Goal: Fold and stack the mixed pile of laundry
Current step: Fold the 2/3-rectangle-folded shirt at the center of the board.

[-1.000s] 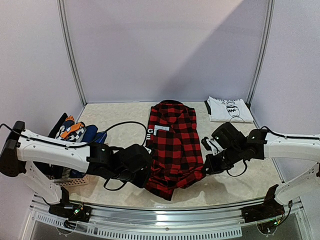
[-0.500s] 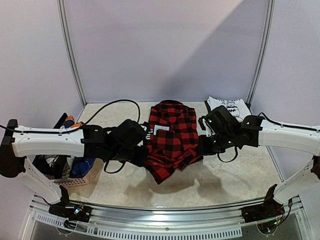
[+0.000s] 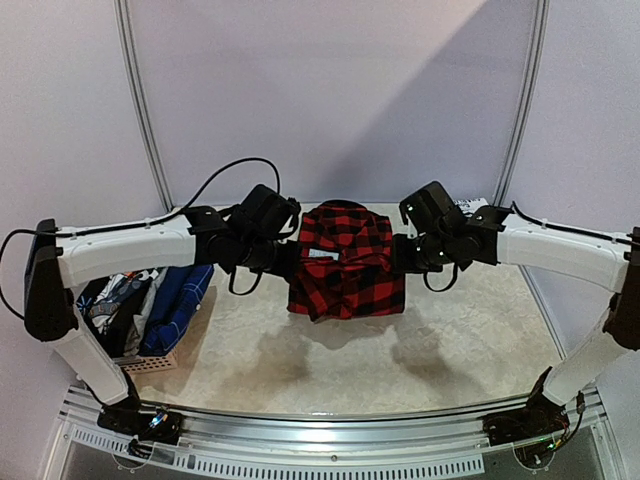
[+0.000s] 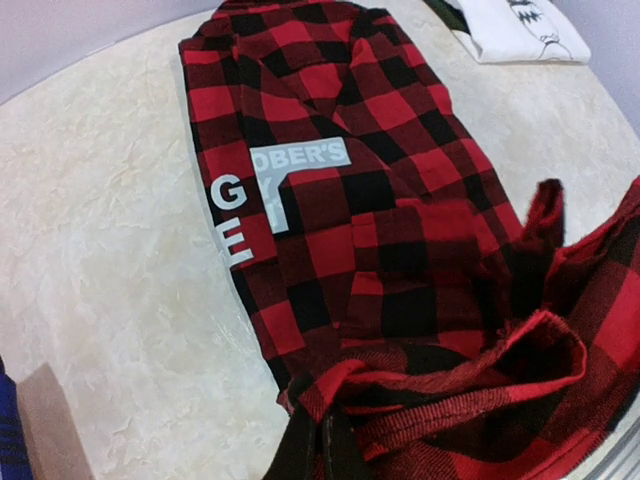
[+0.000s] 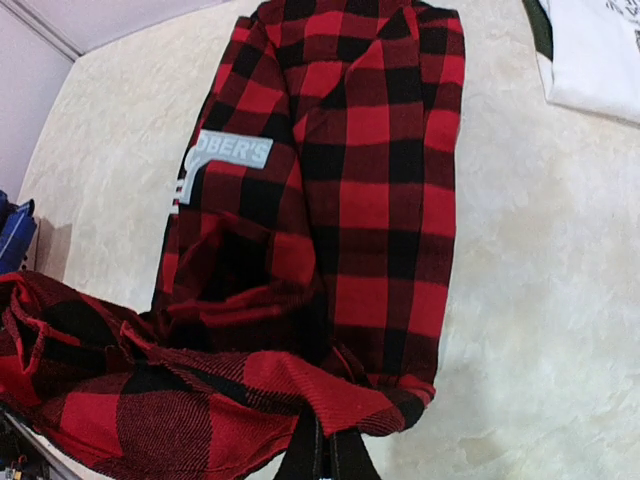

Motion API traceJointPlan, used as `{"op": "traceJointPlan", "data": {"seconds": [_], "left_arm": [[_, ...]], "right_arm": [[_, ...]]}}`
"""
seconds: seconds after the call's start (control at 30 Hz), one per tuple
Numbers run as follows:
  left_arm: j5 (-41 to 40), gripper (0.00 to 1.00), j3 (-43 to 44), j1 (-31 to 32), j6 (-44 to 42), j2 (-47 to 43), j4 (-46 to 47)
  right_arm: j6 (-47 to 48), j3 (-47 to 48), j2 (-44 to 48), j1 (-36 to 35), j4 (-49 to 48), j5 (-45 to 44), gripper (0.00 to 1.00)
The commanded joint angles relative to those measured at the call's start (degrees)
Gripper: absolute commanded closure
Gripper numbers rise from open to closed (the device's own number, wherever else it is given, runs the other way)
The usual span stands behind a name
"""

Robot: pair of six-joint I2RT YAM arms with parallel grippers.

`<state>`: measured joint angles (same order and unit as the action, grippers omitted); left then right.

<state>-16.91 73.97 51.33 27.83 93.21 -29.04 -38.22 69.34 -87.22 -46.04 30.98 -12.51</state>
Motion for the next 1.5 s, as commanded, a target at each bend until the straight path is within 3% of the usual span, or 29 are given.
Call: {"op": "traceJointPlan", "data": {"seconds": [0.0,0.63,1.17,1.3,1.47], "left_arm": [[1.6,1.0,5.3,-3.4,-3.0,3.4,-0.6],[7.1,1.0,19.7,-13.0,-5.6,25.3,-2.6],[7.7,1.0,23.1,-15.5,-7.0,32.6,-0.5],[7.4,0.98,22.8,-15.6,-7.1,33.1,0.5],[6.4,0.88,22.4,-15.6,-7.6,32.7,2.0]], "right_arm": [[4.3,4.7,-4.8,4.0,-3.4,-0.8,1.0],[8.3,19.9,-29.0,15.0,-6.2,10.7,1.0],[8.8,26.7,-38.6,16.9,-5.6,14.1,1.0],[8.4,27.2,-39.3,17.2,-5.6,14.1,0.96],[8.1,27.5,-39.0,17.5,-5.8,14.4,0.84]]}}
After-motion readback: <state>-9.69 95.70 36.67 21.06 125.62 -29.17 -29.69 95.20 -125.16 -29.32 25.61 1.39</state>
